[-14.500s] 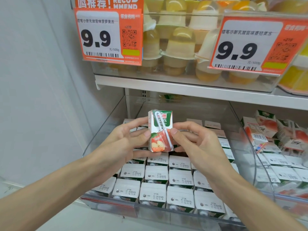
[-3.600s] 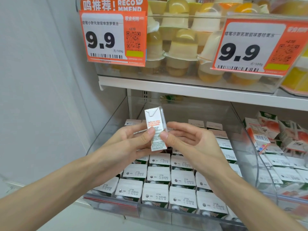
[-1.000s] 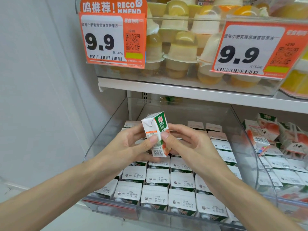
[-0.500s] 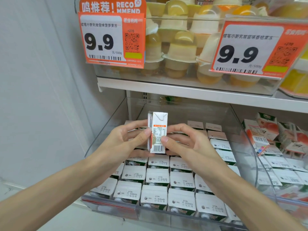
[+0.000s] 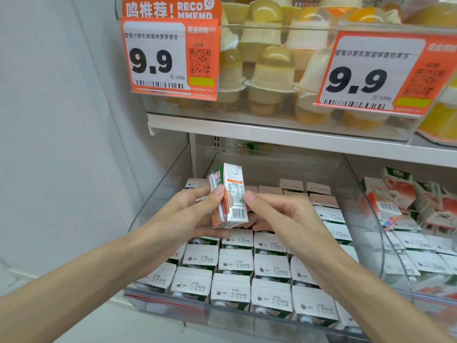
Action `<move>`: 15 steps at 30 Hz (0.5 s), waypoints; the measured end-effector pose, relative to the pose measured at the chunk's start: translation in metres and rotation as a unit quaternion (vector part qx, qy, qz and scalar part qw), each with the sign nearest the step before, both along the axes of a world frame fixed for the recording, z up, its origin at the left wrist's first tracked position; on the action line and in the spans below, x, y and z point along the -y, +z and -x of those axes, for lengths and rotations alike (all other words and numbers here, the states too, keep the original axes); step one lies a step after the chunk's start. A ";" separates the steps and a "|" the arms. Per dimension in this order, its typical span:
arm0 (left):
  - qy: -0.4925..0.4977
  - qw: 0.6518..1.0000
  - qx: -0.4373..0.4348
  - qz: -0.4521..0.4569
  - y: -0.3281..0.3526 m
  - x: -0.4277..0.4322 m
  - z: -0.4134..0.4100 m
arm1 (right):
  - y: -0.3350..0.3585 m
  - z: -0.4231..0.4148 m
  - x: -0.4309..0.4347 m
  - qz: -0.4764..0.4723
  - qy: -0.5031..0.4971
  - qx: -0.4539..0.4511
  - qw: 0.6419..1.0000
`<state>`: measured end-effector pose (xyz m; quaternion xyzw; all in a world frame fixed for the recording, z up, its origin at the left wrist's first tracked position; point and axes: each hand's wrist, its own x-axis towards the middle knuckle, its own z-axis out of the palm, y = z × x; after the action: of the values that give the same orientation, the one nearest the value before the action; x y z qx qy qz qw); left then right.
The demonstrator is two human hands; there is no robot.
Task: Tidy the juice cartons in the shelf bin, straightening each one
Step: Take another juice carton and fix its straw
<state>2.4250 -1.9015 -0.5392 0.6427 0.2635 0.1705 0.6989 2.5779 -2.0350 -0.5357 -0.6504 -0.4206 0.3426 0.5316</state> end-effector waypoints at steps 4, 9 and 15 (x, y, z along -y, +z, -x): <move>0.016 1.000 -0.009 -0.023 0.000 0.000 0.001 | -0.001 0.000 0.000 -0.012 -0.020 -0.007 1.000; 0.020 0.999 0.000 -0.037 0.000 0.001 0.000 | 0.001 -0.001 0.001 -0.017 -0.025 -0.041 0.999; 0.028 0.997 0.028 0.061 0.004 0.001 -0.002 | -0.001 -0.005 0.000 0.006 -0.052 -0.045 0.998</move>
<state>2.4266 -1.9022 -0.5354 0.5860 0.2716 0.1917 0.7390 2.5827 -2.0354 -0.5365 -0.6587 -0.3597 0.3456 0.5633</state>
